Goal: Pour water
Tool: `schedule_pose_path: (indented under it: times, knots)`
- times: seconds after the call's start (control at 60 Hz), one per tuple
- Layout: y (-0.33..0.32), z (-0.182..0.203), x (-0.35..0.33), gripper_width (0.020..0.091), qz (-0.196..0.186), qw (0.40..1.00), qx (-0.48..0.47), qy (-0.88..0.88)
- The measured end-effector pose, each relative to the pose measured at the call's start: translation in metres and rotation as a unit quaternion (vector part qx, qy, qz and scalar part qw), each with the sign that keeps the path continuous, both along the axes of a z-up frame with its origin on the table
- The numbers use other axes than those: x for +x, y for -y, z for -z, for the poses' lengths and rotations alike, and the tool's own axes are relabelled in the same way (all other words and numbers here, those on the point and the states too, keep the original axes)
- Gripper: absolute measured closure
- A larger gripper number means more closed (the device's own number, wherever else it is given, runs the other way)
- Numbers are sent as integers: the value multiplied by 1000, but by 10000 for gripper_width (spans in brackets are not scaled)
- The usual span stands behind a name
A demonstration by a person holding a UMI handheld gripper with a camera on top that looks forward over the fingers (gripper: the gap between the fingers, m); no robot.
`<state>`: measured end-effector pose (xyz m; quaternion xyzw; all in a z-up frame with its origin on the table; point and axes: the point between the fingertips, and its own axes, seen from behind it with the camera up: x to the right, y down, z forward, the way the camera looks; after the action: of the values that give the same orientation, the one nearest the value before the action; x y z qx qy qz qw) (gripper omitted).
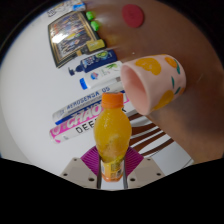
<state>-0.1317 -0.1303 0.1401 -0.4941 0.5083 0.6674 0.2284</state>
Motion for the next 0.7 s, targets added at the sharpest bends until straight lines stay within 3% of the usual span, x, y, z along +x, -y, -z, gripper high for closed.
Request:
schedule_pose_path:
  times: [0.167,0.367,0.7]
  knots:
    - [1,12,-4,813,-17,999,-8,37]
    - [13,-10,8,813,-47,973,41,221]
    - [10,-76,81,812,-64,825,152,541]
